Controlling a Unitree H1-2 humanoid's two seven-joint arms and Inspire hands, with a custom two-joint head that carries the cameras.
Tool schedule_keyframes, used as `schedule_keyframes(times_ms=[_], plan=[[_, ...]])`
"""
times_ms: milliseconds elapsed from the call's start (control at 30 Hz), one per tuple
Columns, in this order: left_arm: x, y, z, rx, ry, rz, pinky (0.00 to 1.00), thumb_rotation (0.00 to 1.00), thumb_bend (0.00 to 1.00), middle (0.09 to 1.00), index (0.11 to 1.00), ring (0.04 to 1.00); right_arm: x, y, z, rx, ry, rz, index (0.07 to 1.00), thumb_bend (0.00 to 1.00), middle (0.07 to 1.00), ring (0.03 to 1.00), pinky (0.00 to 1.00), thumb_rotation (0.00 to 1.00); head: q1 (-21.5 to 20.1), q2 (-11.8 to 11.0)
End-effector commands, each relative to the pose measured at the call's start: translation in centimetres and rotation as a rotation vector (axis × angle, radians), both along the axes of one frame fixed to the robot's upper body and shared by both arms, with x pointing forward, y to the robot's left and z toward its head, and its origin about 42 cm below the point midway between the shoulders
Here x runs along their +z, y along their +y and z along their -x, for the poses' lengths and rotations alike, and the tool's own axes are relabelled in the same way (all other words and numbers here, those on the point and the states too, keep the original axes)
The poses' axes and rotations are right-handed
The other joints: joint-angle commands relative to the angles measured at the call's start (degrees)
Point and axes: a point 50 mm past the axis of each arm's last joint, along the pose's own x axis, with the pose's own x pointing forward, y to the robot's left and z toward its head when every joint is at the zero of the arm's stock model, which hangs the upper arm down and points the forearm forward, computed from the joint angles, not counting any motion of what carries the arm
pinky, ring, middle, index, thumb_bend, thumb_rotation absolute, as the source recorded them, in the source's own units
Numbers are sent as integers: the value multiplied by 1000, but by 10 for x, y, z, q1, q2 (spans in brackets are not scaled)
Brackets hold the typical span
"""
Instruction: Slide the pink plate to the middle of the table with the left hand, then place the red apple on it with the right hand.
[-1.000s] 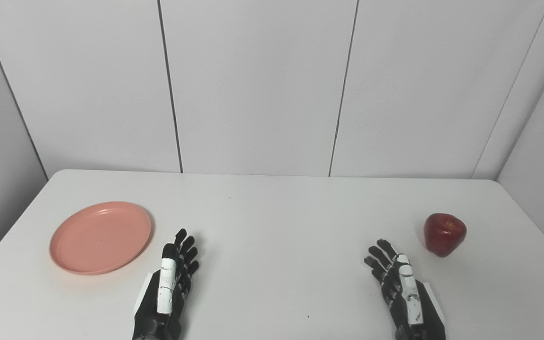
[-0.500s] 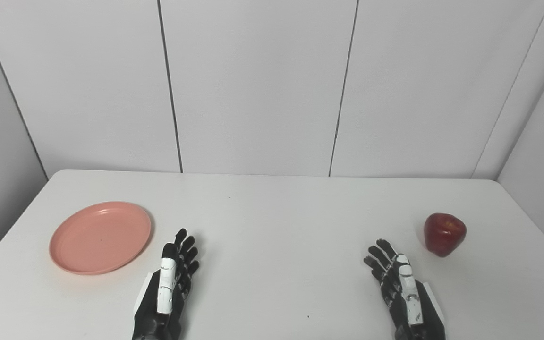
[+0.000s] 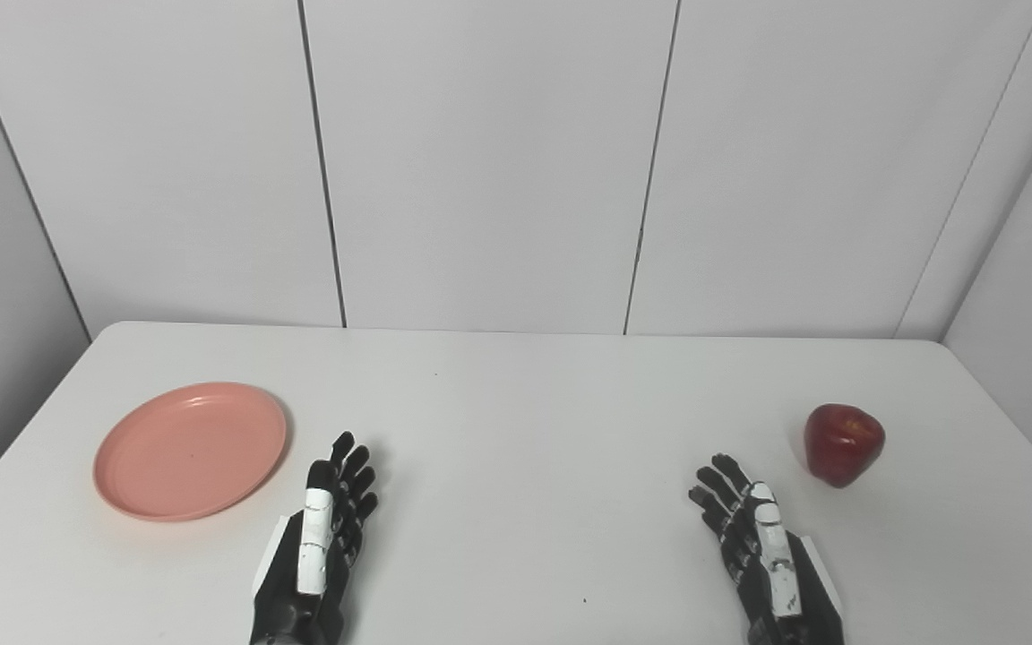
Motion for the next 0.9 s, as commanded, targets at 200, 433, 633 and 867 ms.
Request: schedule_keyframes(times_ms=[200, 433, 633, 867], plan=[[-11, 9, 26, 20, 42, -5, 1000, 1000, 838, 1000, 1000, 1000, 3, 2, -2, 11, -23, -10, 909, 622, 906, 901, 991, 1000, 0, 0], [-11, 9, 26, 16, 43, -5, 1000, 1000, 845, 1000, 1000, 1000, 4, 2, -2, 10, -26, -4, 910, 622, 906, 897, 988, 1000, 1, 1], [-12, 9, 26, 19, 44, -2, 1000, 1000, 845, 1000, 1000, 1000, 5, 2, -2, 22, -40, 5, 913, 619, 913, 905, 990, 1000, 1, 2], [-14, 8, 23, 19, 49, -6, 1000, 1000, 853, 1000, 1000, 1000, 2, 0, -7, 42, -57, 29, 922, 628, 924, 923, 999, 1000, 1, -7]])
